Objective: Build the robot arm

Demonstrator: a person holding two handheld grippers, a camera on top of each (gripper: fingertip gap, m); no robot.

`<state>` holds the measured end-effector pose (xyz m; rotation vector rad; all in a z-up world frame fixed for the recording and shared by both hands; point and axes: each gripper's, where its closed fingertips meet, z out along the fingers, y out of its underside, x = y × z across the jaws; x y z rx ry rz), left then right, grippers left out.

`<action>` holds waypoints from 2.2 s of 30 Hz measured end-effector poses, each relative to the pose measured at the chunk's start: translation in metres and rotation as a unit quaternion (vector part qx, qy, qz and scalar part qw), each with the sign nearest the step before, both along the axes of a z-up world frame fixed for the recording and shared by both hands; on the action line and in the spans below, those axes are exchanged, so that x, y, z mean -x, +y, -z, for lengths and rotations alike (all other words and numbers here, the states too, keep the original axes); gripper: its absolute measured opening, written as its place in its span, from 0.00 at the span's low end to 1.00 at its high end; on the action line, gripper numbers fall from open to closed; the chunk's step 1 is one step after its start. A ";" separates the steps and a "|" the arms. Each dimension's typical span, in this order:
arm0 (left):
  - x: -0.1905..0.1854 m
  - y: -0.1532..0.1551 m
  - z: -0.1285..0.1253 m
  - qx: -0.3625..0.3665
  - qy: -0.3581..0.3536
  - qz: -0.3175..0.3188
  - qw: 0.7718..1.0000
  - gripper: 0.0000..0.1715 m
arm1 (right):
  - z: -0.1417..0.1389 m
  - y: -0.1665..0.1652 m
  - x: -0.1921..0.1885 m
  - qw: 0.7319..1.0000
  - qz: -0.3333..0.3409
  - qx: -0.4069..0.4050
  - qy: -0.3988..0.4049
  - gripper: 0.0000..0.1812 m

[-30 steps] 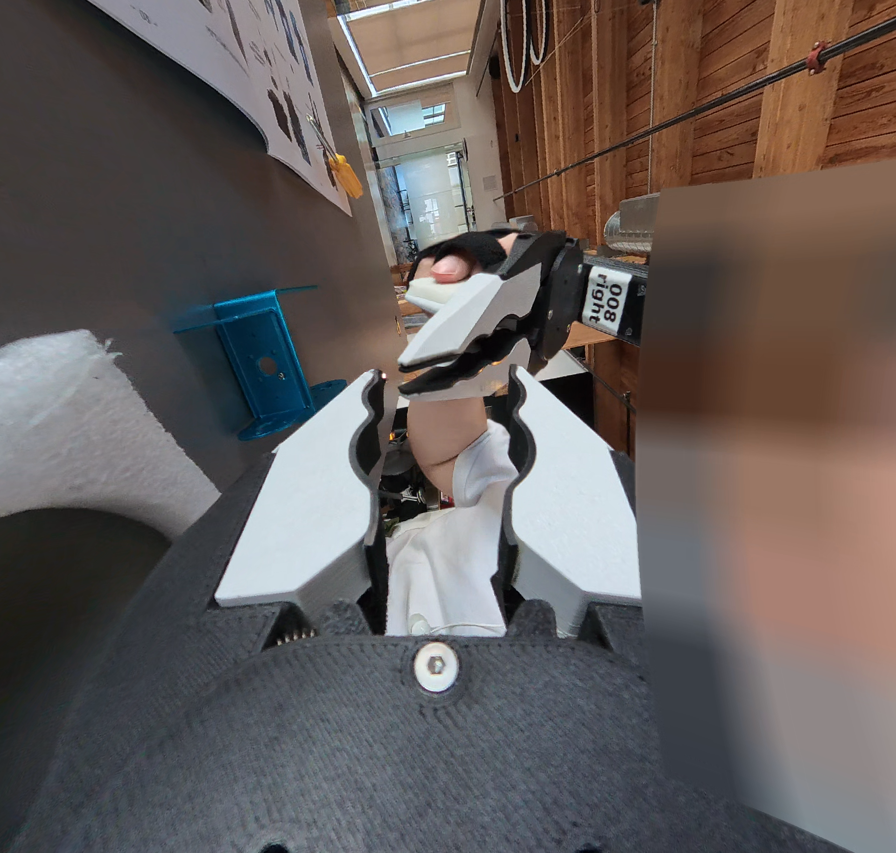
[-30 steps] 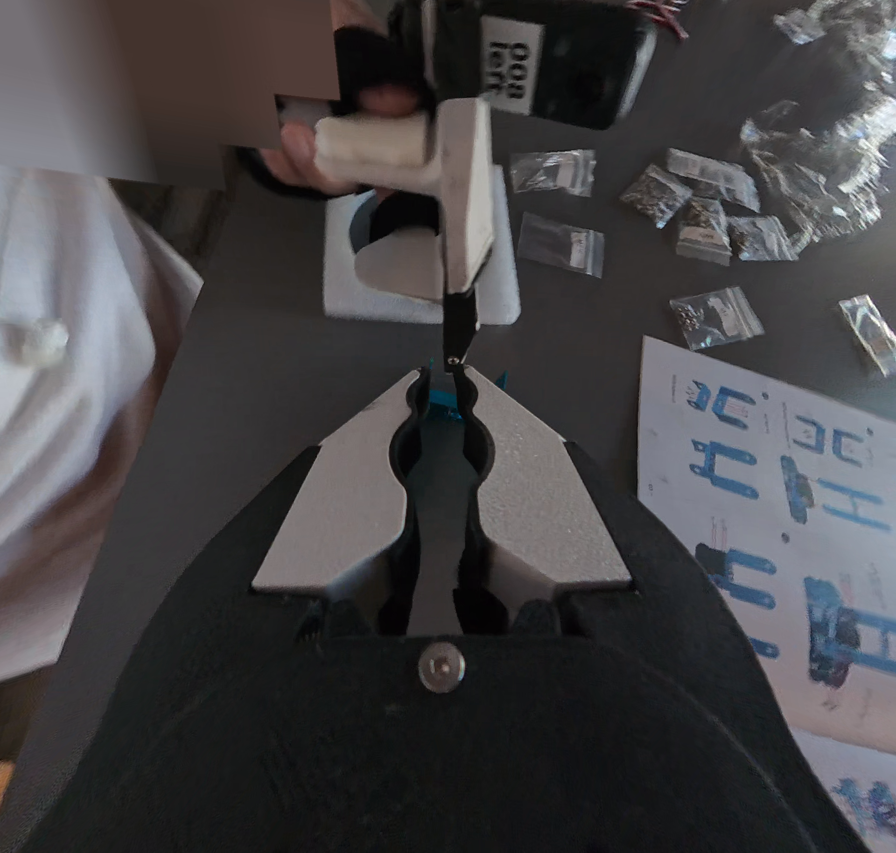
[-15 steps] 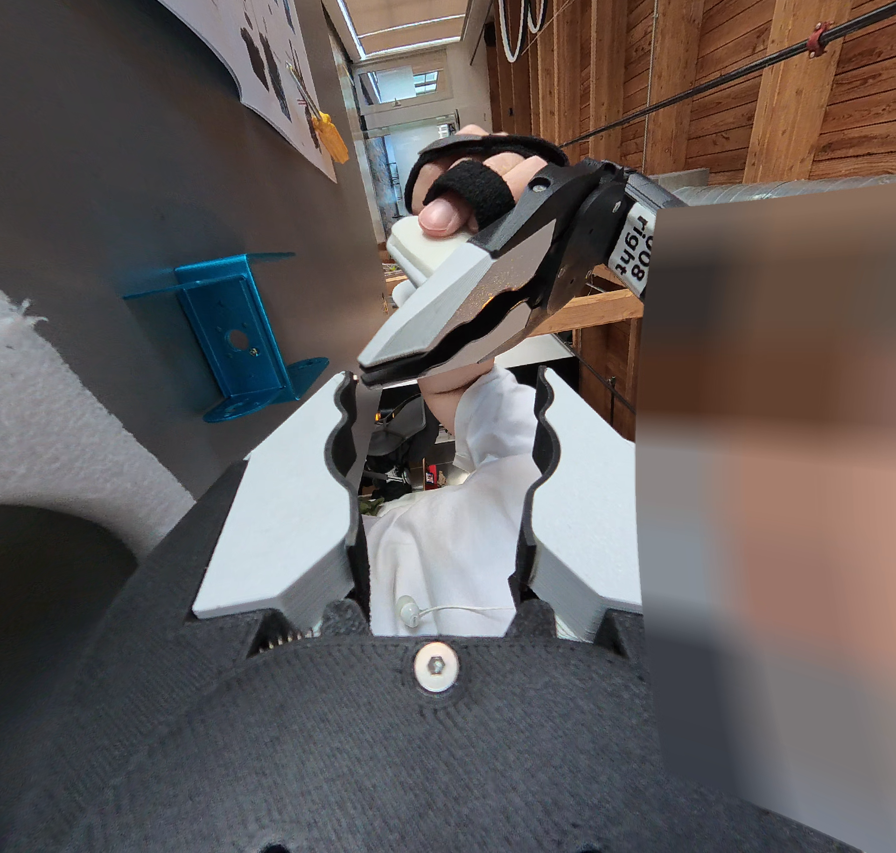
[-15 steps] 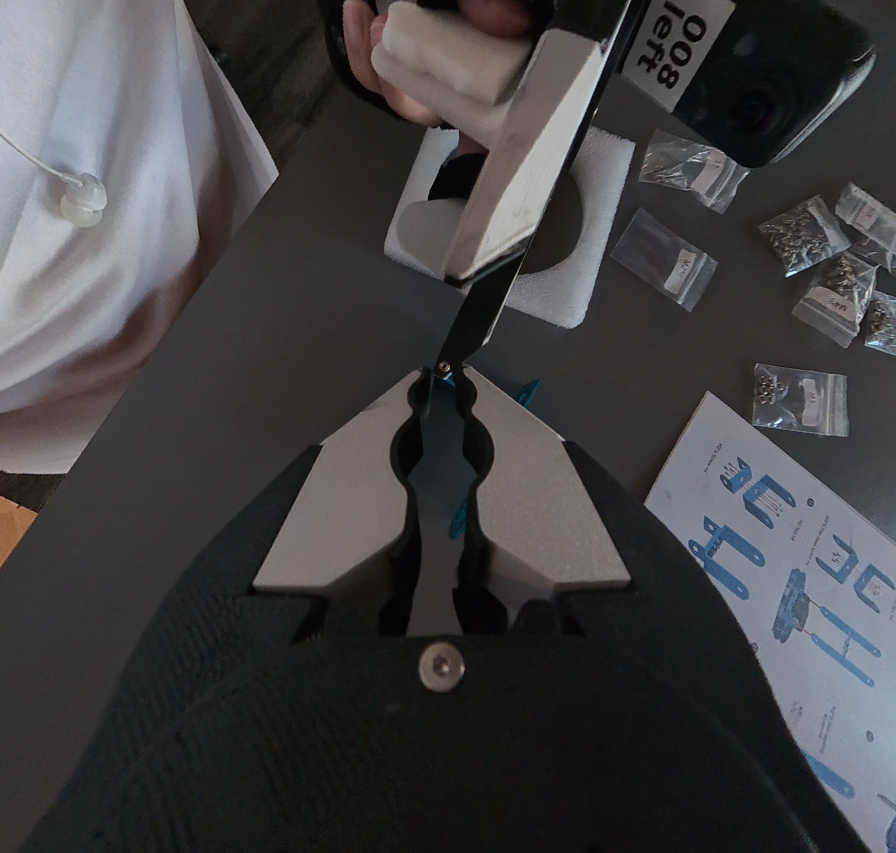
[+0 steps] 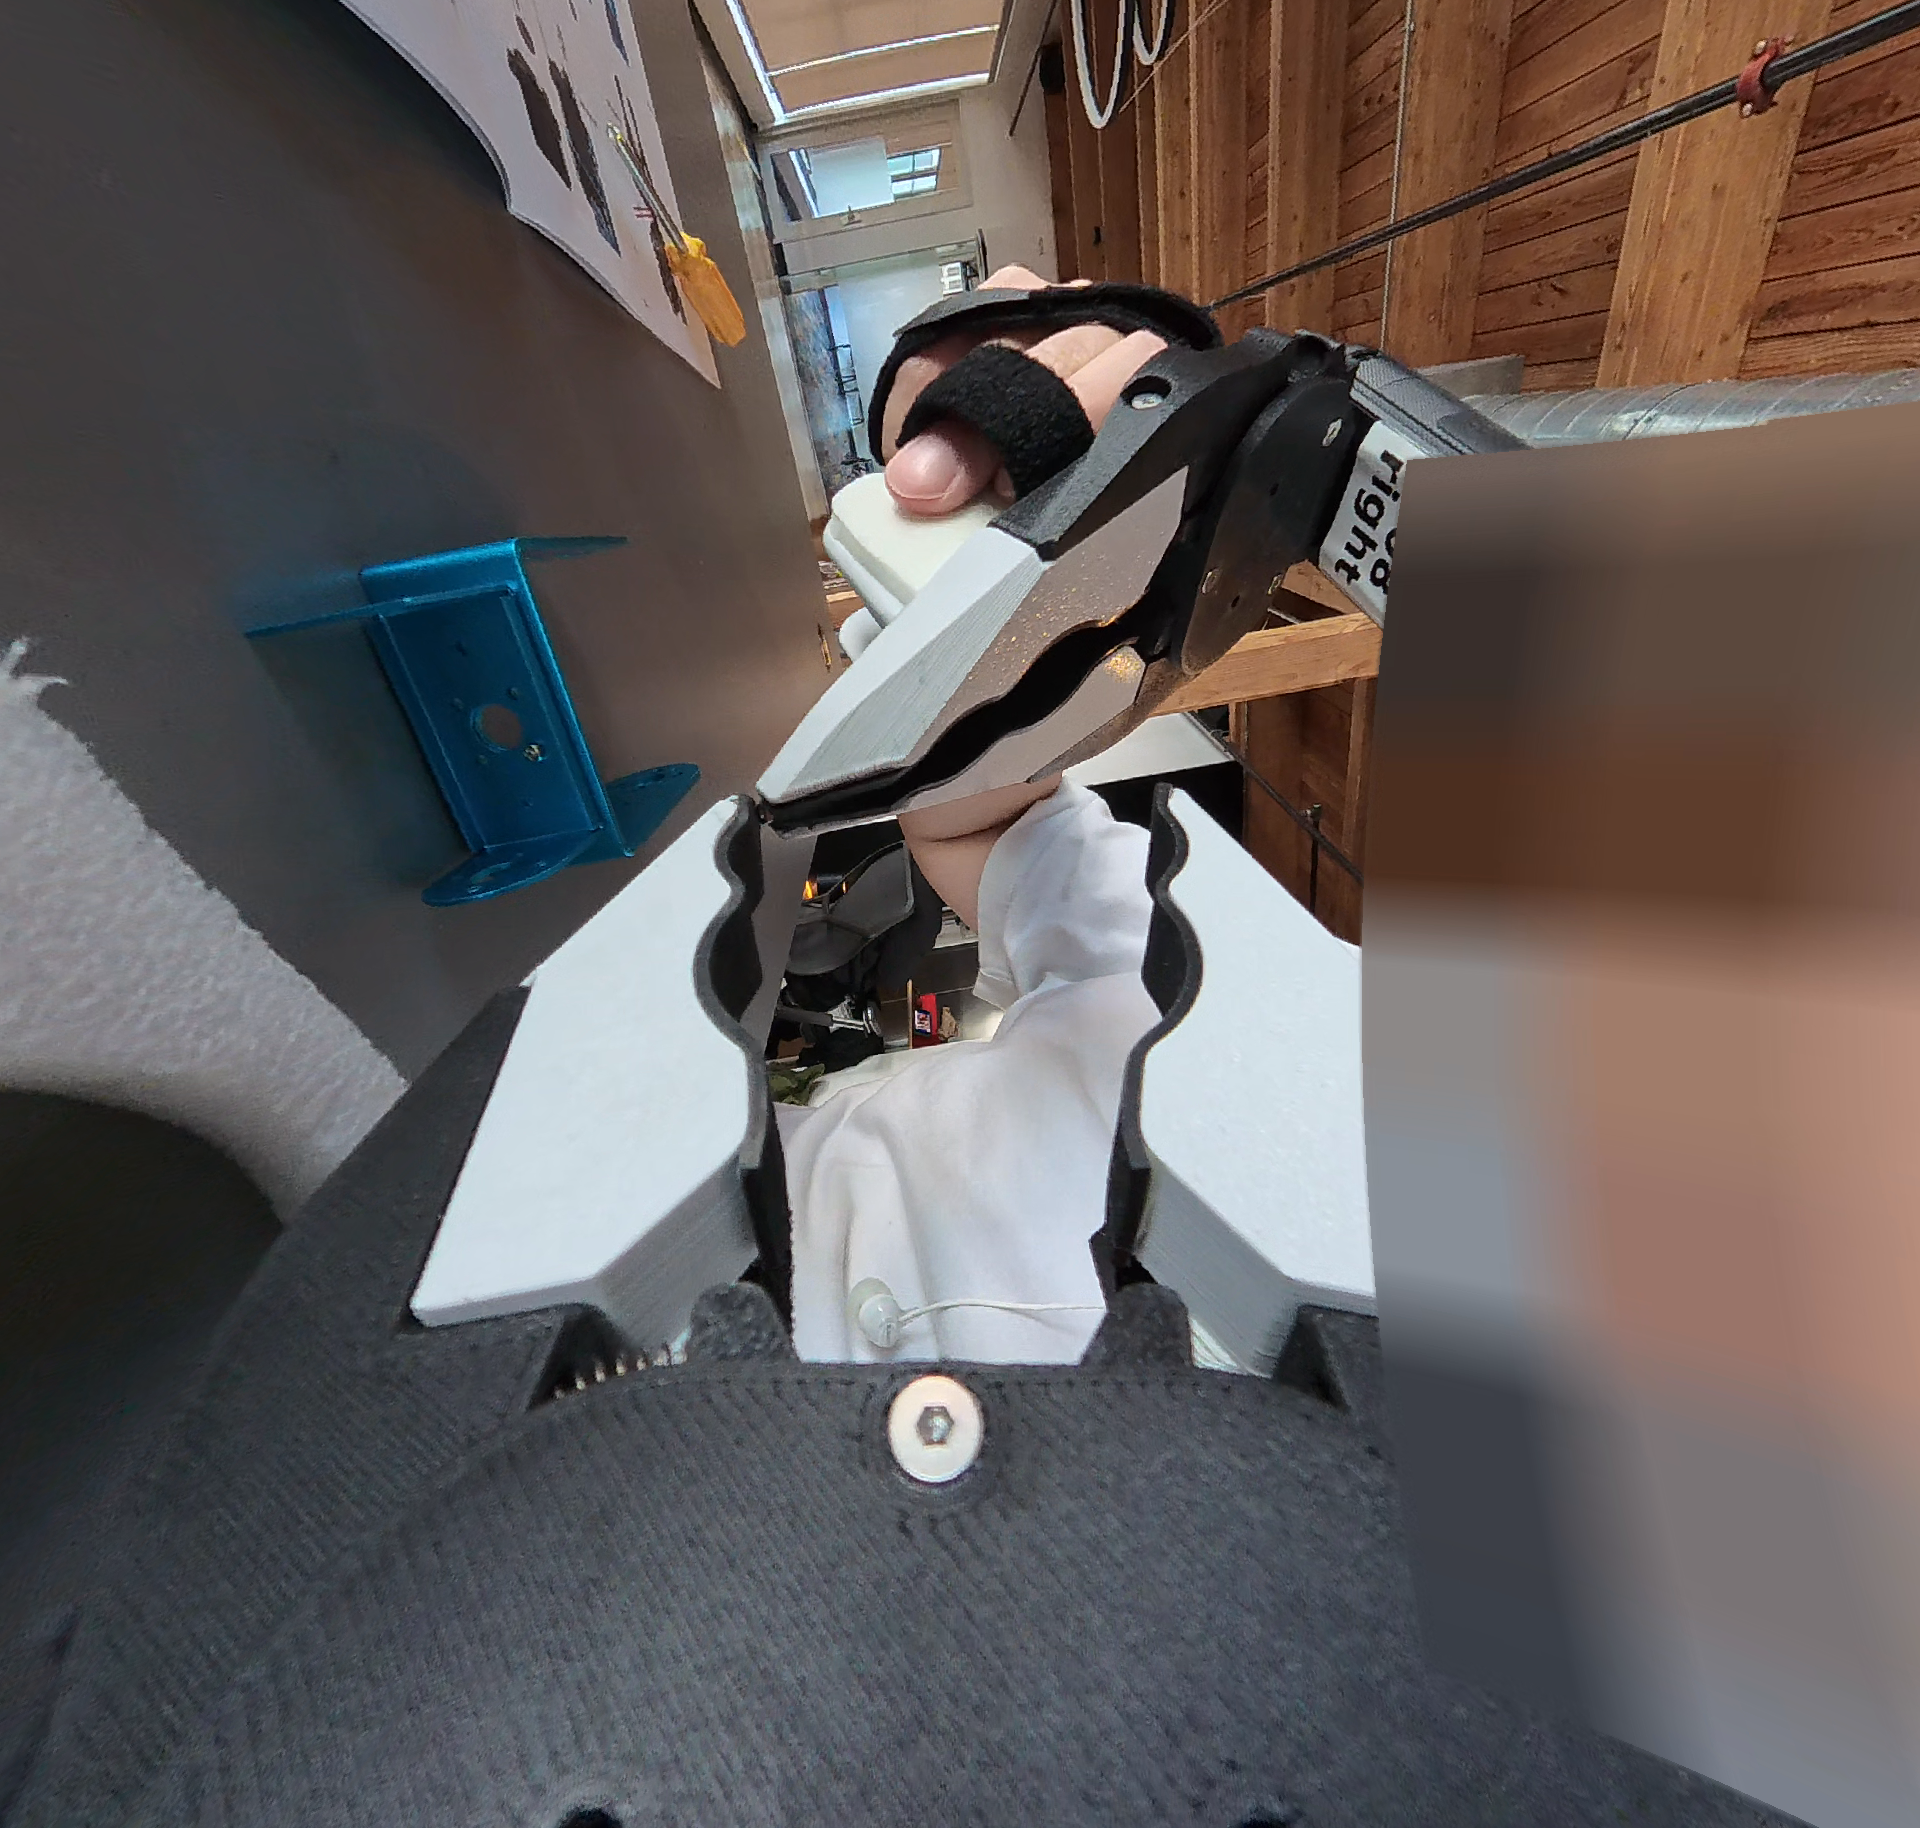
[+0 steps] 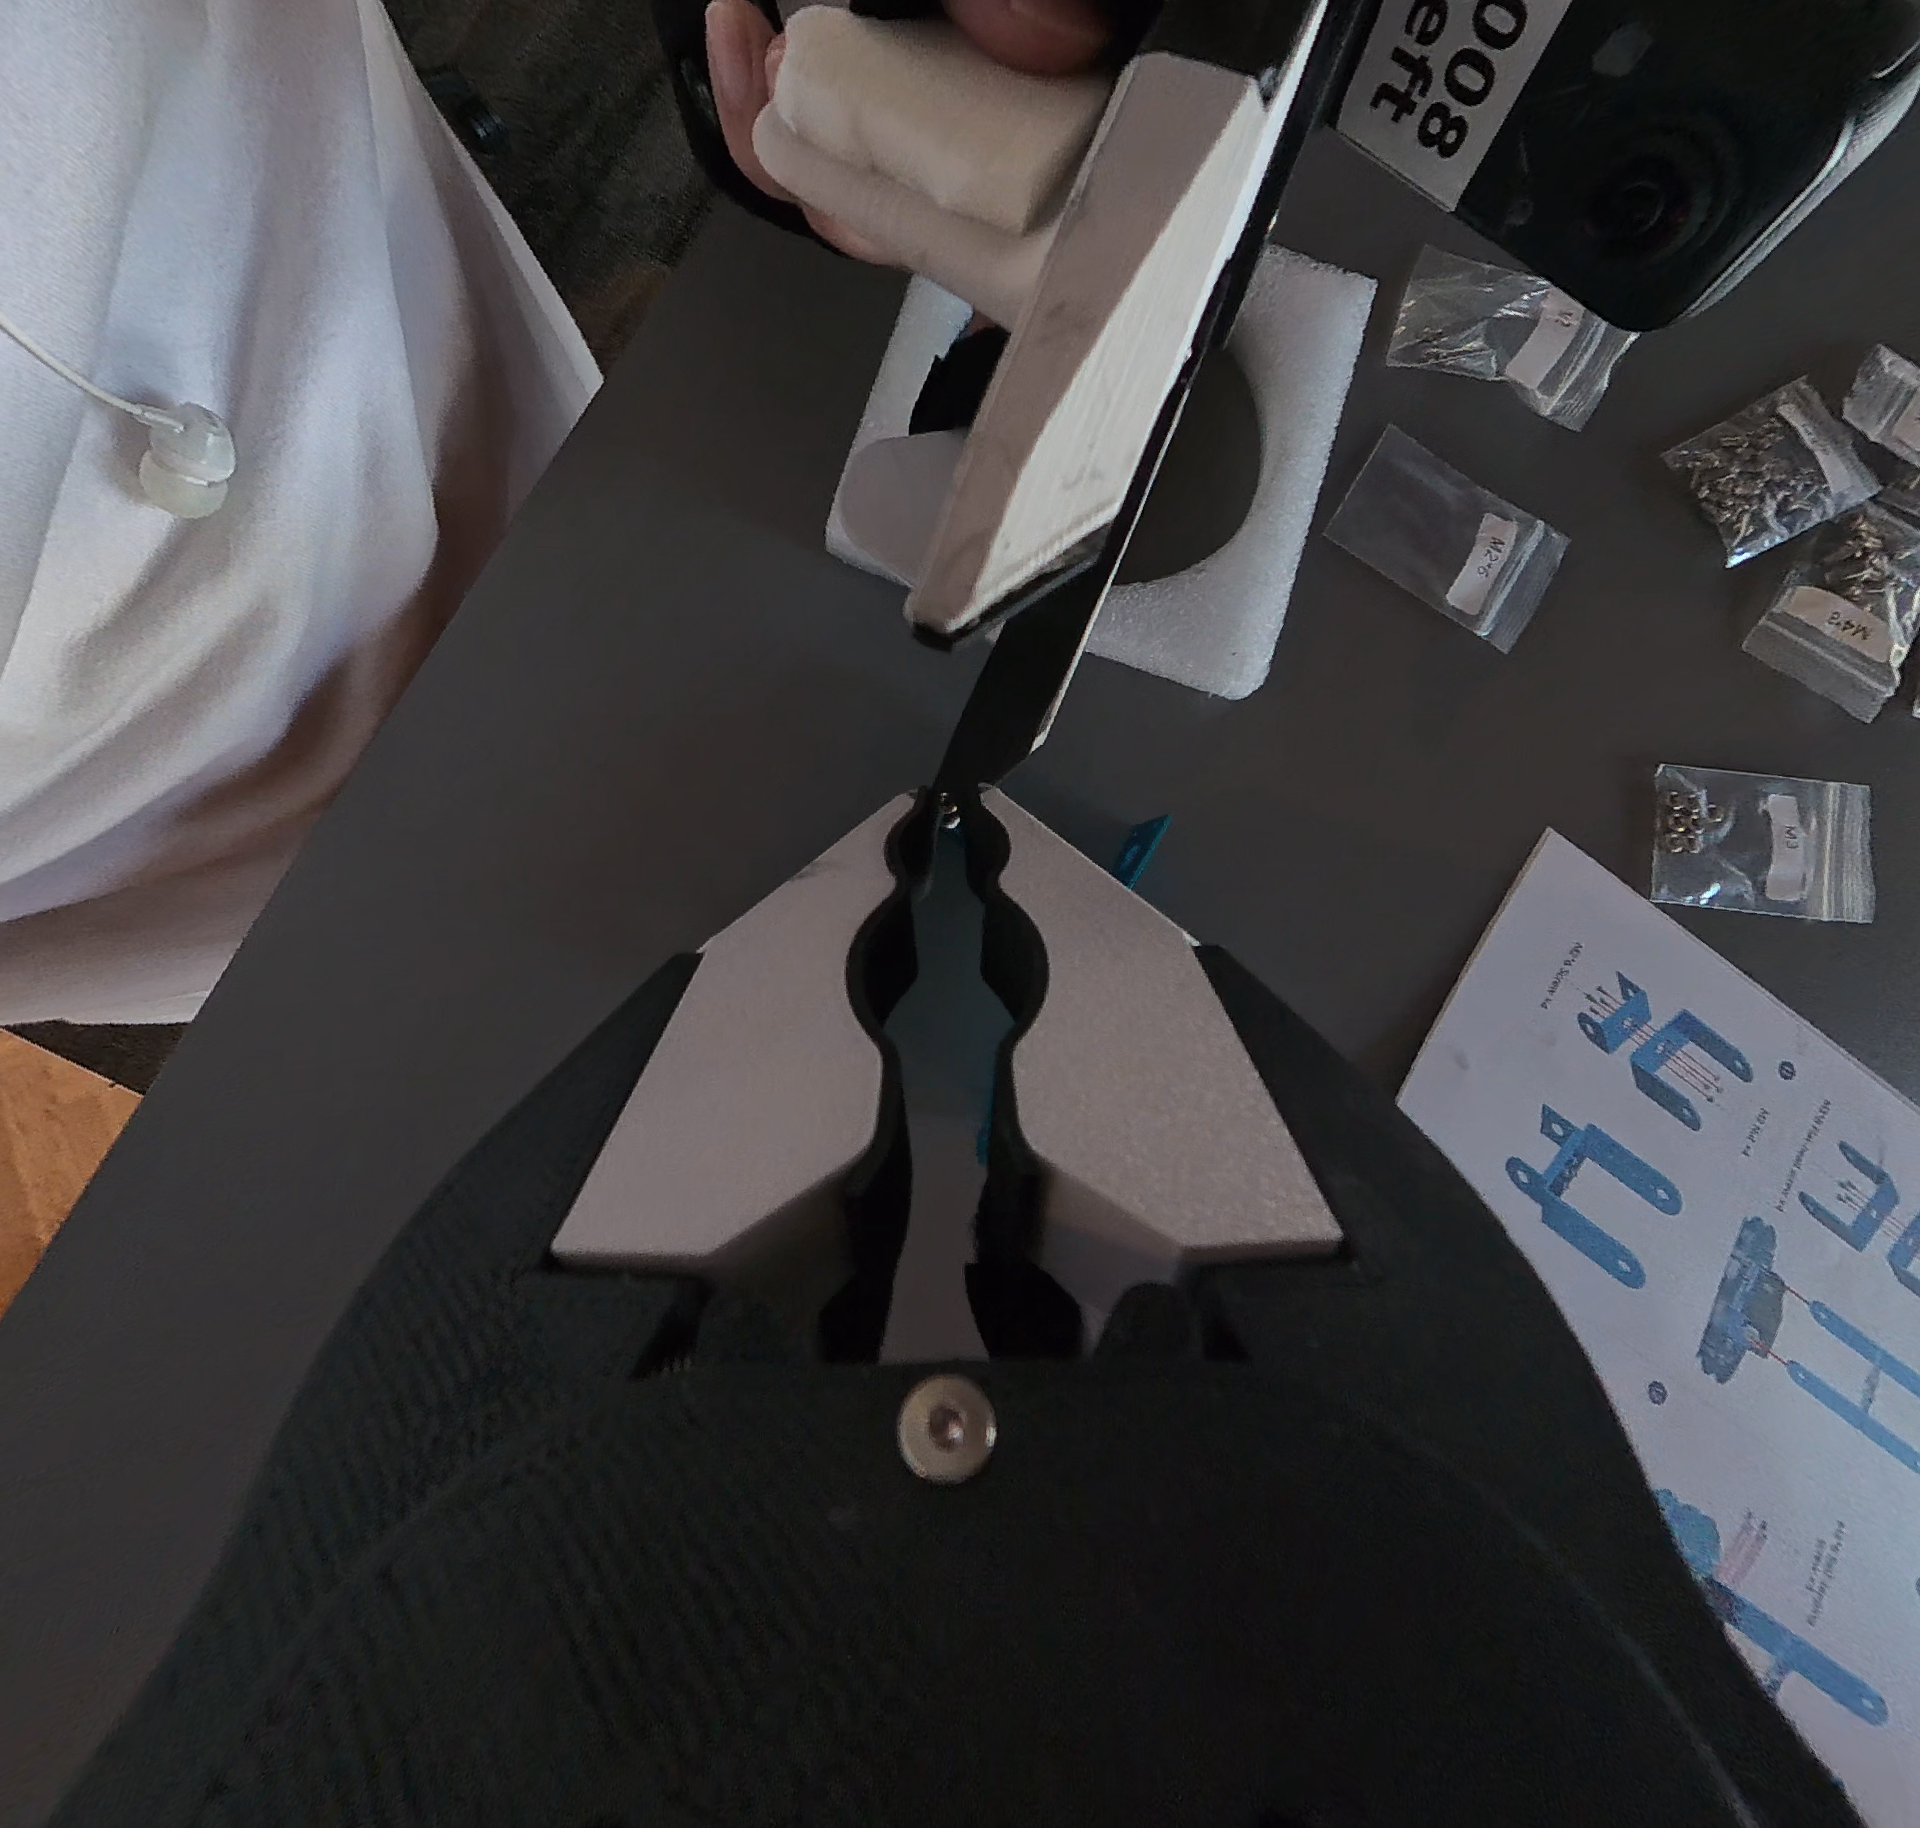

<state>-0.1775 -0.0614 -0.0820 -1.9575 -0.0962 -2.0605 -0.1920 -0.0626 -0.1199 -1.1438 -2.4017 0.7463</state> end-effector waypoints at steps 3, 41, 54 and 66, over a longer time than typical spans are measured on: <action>-0.001 0.000 0.000 -0.001 0.002 0.002 1.000 0.44 | 0.000 0.000 -0.001 1.000 0.002 0.002 -0.004 0.02; -0.001 0.004 -0.002 -0.005 -0.007 0.005 1.000 0.43 | -0.002 0.004 0.001 1.000 0.018 0.017 -0.010 0.01; 0.010 0.005 0.002 -0.009 0.003 -0.010 1.000 0.41 | -0.014 0.012 -0.003 0.987 0.089 0.083 0.105 0.01; 0.025 -0.001 0.026 -0.217 0.286 -0.044 0.932 0.30 | -0.006 0.022 -0.012 0.960 0.132 0.079 0.232 0.01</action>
